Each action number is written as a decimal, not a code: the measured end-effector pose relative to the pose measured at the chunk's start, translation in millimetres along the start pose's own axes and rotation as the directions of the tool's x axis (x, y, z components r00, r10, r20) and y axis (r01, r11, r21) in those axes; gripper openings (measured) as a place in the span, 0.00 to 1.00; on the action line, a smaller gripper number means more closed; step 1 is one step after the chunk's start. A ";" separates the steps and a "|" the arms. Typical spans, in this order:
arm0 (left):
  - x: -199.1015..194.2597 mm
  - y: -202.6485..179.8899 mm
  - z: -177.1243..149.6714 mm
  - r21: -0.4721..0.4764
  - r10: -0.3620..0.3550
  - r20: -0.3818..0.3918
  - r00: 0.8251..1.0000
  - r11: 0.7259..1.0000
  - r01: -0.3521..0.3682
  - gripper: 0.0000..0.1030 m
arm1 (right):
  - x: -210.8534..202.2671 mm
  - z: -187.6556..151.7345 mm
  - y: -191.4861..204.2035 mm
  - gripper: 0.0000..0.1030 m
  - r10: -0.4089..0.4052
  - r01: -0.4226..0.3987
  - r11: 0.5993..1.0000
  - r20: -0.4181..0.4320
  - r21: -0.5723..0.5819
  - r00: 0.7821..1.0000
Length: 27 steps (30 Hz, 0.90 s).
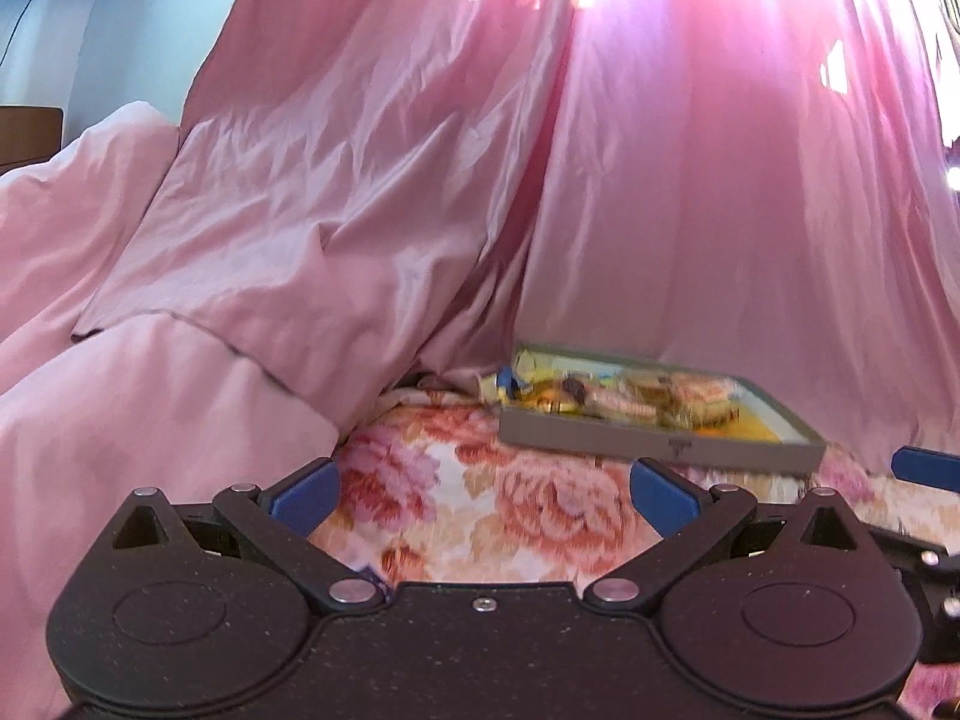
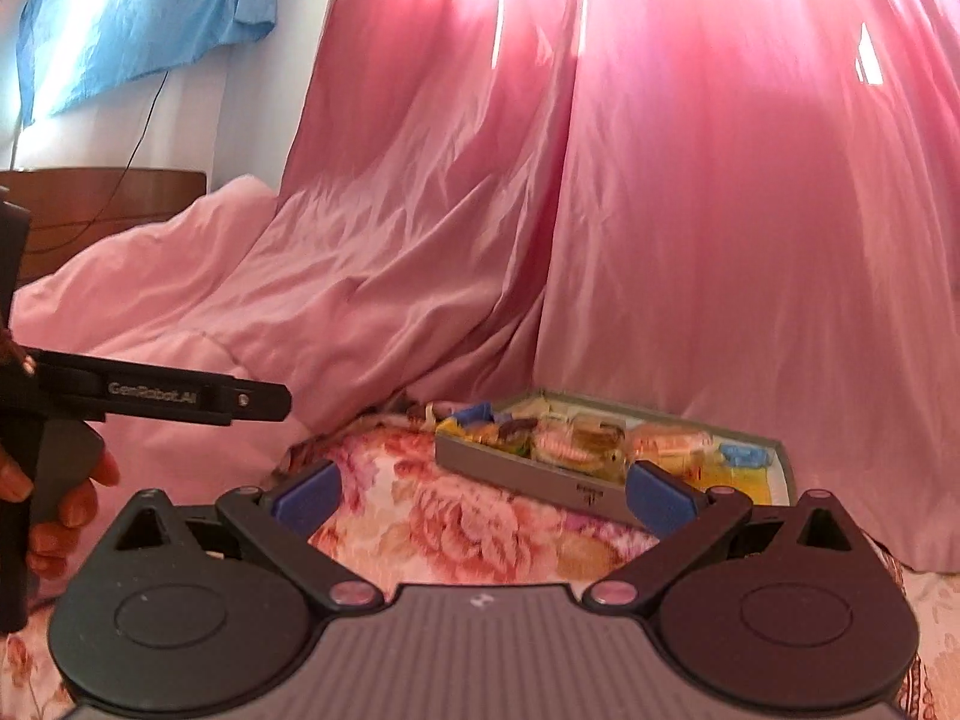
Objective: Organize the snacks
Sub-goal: 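Move both open tools back toward the blue stick and red tofu pack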
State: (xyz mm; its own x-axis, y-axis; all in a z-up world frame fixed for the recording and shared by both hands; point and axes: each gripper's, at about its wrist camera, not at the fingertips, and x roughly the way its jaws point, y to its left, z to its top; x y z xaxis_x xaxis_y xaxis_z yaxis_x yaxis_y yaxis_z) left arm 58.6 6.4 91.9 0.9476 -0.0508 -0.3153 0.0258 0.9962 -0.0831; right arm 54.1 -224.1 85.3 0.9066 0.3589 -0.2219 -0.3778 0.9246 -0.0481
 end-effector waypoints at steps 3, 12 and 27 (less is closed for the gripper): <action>-6.7 1.4 -15.3 0.018 -0.009 -0.030 1.000 1.000 0.010 0.99 | -5.2 -10.2 2.2 1.00 -0.003 0.004 1.000 -0.041 0.020 0.999; -11.2 10.1 -61.5 0.025 -0.025 -0.141 0.990 0.999 0.029 0.99 | -12.2 -42.9 15.2 1.00 -0.012 0.018 0.999 -0.163 0.033 0.987; 11.6 19.7 -88.1 0.032 -0.006 -0.278 0.960 0.999 0.015 0.99 | 7.2 -67.5 26.1 1.00 -0.003 0.016 0.999 -0.325 0.037 0.946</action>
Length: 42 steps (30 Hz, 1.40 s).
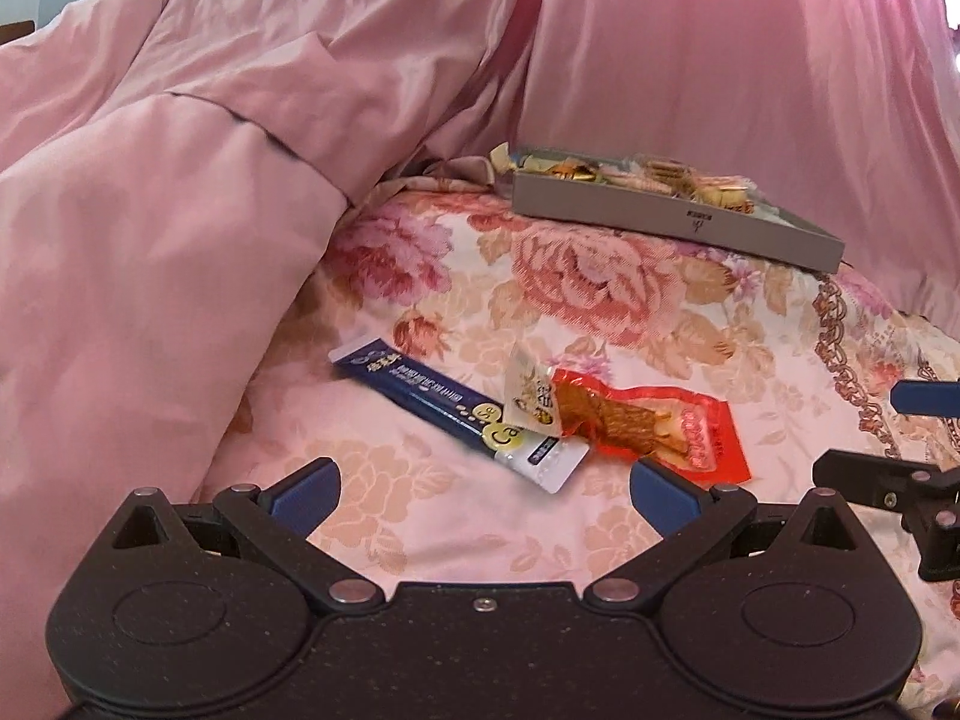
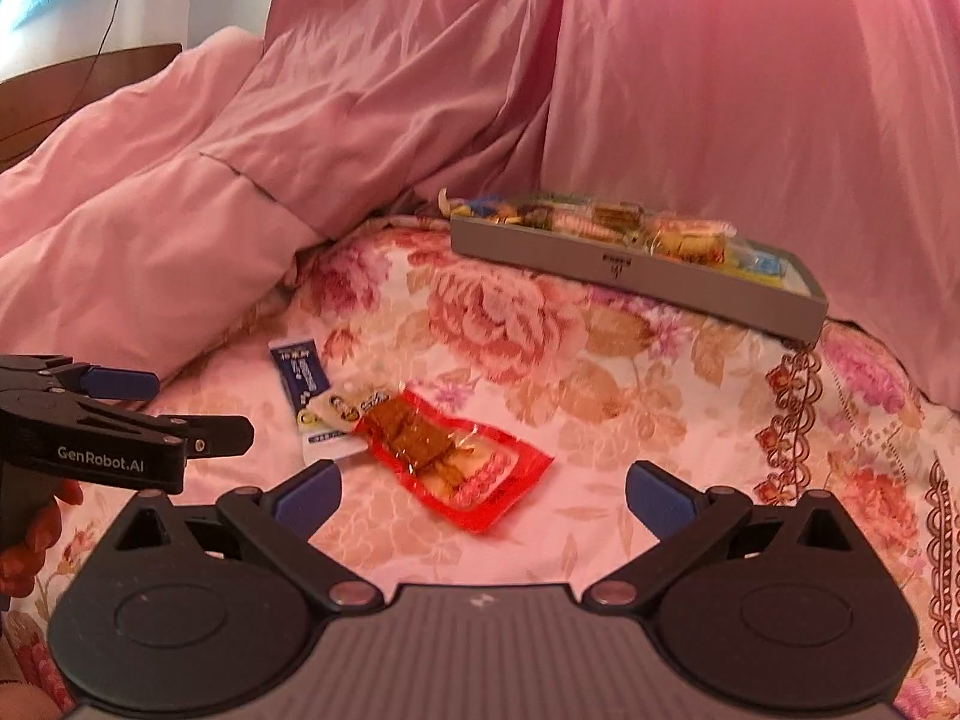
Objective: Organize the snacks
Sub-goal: 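Move both open tools back toward the blue stick and red tofu pack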
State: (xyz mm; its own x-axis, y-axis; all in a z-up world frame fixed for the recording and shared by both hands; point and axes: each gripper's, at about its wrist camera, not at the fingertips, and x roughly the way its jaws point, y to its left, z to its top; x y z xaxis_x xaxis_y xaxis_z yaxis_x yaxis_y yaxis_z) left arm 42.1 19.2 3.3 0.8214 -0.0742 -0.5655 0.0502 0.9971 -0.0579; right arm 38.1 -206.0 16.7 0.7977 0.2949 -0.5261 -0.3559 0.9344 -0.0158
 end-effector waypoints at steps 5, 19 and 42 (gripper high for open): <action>5.5 2.0 -1.1 -0.005 0.002 -0.009 1.000 1.000 -0.002 0.99 | 8.6 -2.9 0.9 1.00 0.009 -0.009 1.000 -0.026 0.006 1.000; 34.7 3.1 -1.5 -0.023 -0.005 -0.023 1.000 1.000 0.004 0.99 | 36.9 -7.1 -8.6 1.00 0.038 -0.039 0.999 -0.073 -0.021 0.997; 79.2 19.9 -0.3 -0.159 -0.086 -0.037 0.996 0.984 0.079 0.99 | 136.3 12.0 9.8 1.00 0.126 -0.187 0.925 -0.197 -0.331 0.972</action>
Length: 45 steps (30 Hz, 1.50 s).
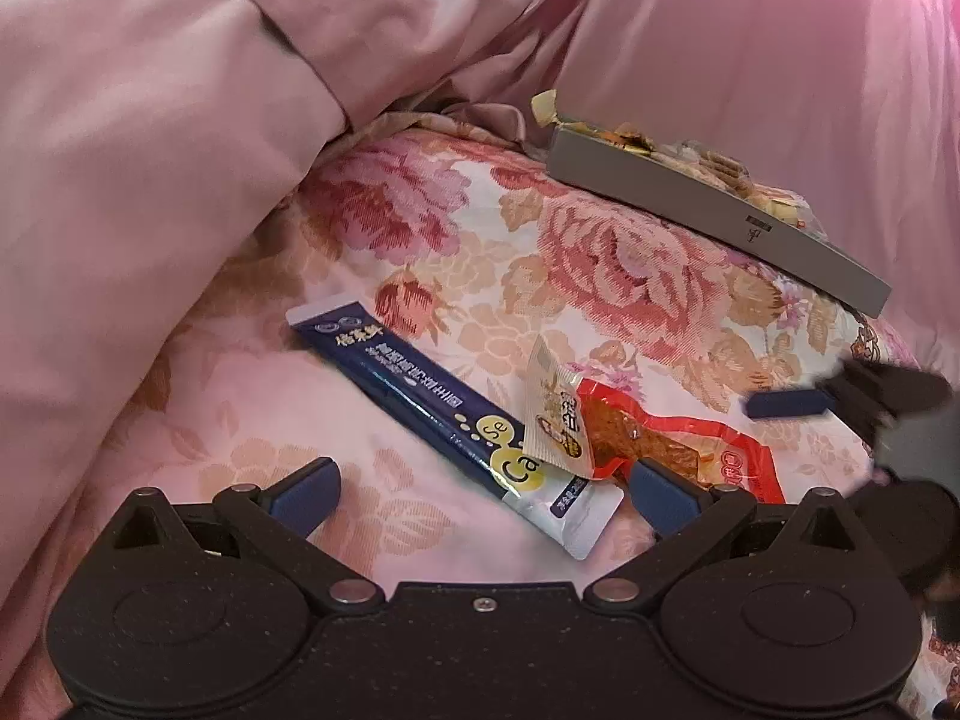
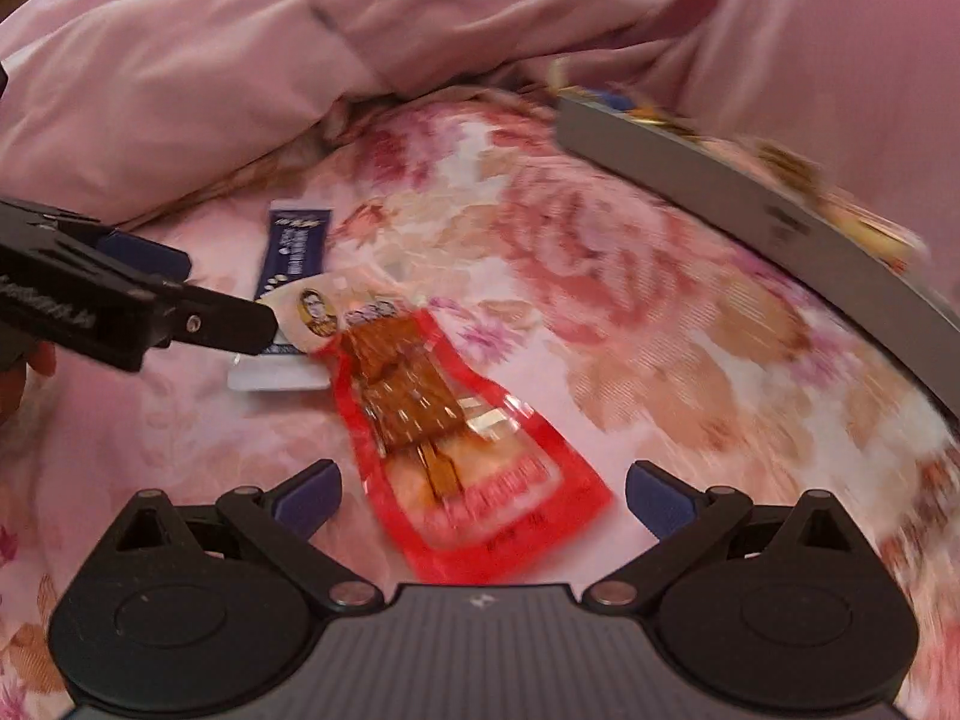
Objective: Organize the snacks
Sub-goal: 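Move both open tools back toward the blue stick and red tofu pack, then grasp the blue milk powder stick with the left tool while the right tool grasps the red tofu pack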
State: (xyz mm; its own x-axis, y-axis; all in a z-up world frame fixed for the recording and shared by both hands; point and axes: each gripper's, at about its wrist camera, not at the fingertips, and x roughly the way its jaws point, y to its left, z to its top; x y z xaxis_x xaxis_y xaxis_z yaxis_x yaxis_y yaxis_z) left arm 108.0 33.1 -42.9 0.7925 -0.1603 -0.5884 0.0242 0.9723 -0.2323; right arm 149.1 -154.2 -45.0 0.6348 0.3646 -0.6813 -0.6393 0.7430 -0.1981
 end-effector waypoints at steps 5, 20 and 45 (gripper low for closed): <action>0.8 1.4 -0.5 -0.005 -0.004 0.001 1.000 1.000 0.004 0.99 | 27.0 25.6 5.8 1.00 0.062 -0.070 0.982 -0.052 -0.178 0.997; 8.6 -2.9 1.8 0.052 -0.005 0.005 1.000 0.999 0.005 0.99 | 17.9 -2.8 -28.7 0.81 0.023 -0.019 0.985 -0.019 0.170 1.000; 61.6 3.8 36.5 0.104 0.129 -0.046 0.991 0.987 -0.123 0.82 | -30.3 -51.2 -19.4 0.85 -0.070 0.097 0.915 -0.084 0.392 0.994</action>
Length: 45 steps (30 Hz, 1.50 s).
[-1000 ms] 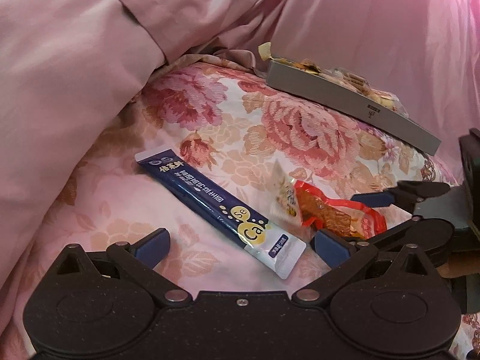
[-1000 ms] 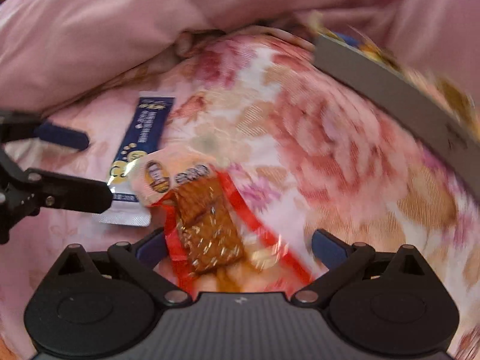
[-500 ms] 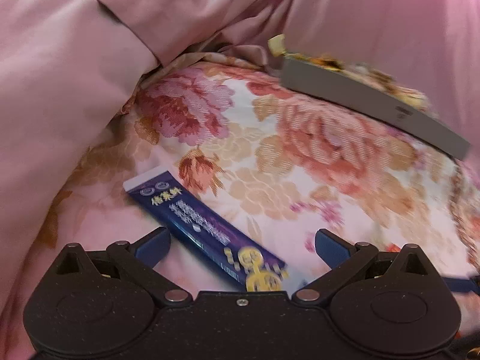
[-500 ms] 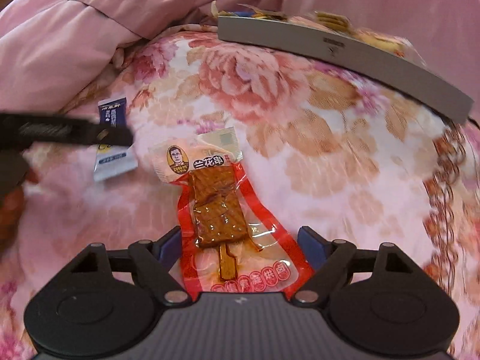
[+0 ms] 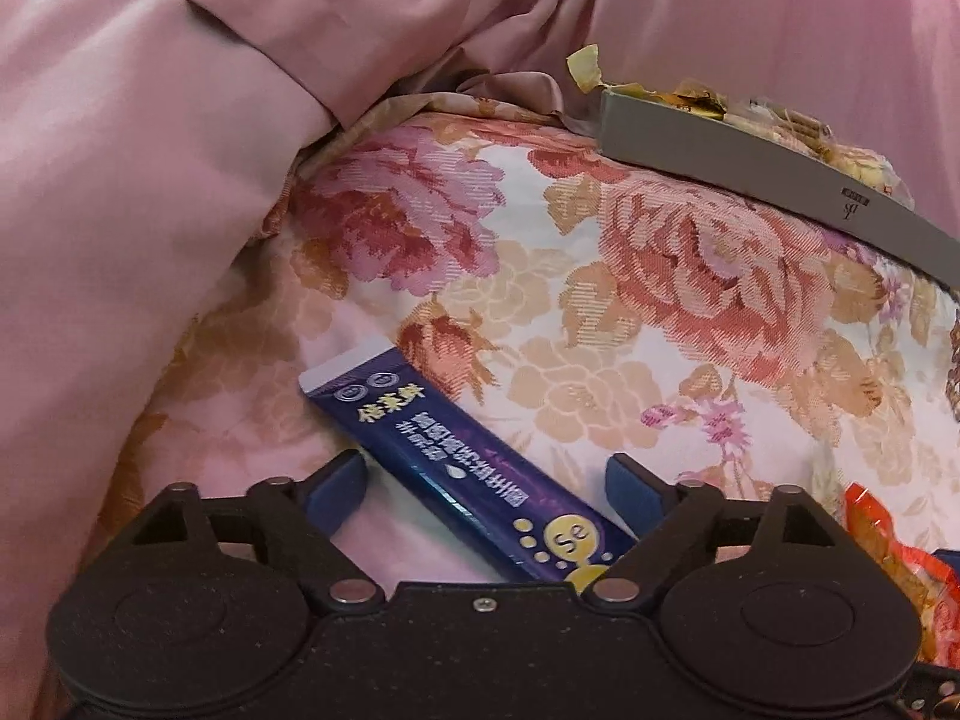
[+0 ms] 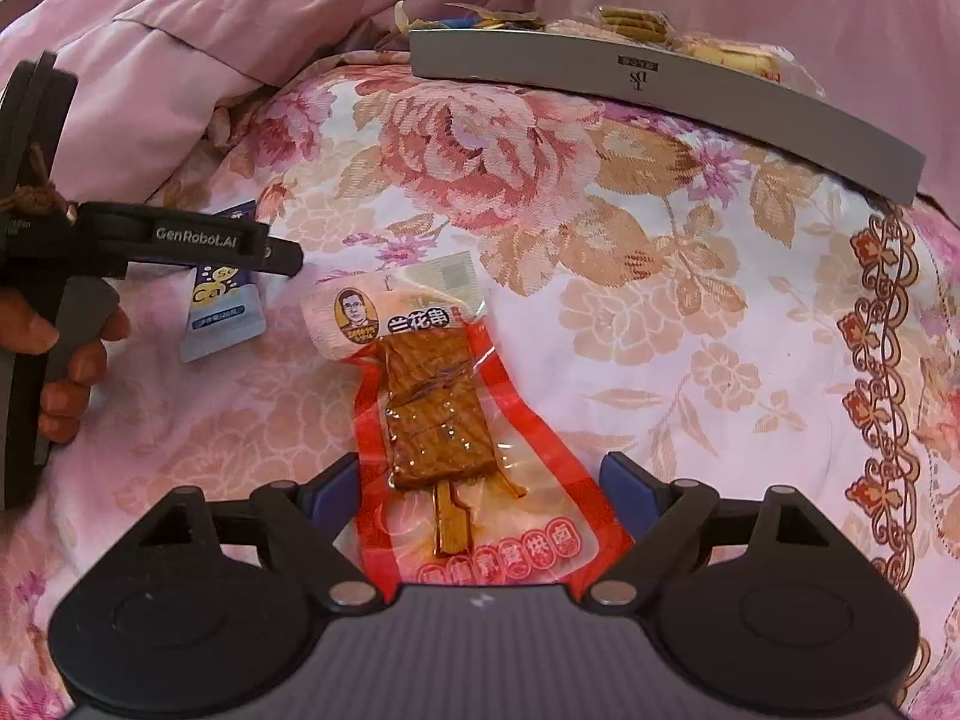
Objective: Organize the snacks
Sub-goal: 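Grasp the blue milk powder stick with the left tool while the right tool grasps the red tofu pack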
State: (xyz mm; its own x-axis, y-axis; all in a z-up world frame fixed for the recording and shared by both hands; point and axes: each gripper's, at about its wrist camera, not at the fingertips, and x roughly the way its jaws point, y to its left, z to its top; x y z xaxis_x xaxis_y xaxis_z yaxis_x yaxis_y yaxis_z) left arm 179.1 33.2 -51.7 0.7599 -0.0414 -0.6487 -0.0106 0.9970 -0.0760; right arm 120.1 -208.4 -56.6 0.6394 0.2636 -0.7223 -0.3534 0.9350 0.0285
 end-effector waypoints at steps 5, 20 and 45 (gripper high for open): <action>-8.9 2.7 -2.6 0.010 0.012 -0.004 1.000 1.000 -0.012 0.68 | -3.2 -4.1 -0.6 0.84 0.006 -0.006 1.000 0.009 0.012 1.000; -52.1 -9.4 -29.2 0.051 -0.057 -0.046 0.997 0.997 0.060 0.44 | -17.3 -18.2 5.3 0.82 0.048 -0.052 0.996 0.052 0.076 0.997; -53.0 -21.7 -40.0 0.221 0.022 -0.024 0.999 0.975 -0.017 0.77 | -6.5 -1.2 13.2 0.90 0.068 -0.079 0.992 0.118 0.094 0.991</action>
State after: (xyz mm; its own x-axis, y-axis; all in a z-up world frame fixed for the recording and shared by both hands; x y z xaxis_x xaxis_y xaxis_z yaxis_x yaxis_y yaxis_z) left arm 113.0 11.1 -46.0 0.7436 -0.0206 -0.6683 0.1204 0.9873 0.1036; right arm 110.5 -198.1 -52.4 0.6902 0.3524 -0.6320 -0.3373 0.9294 0.1499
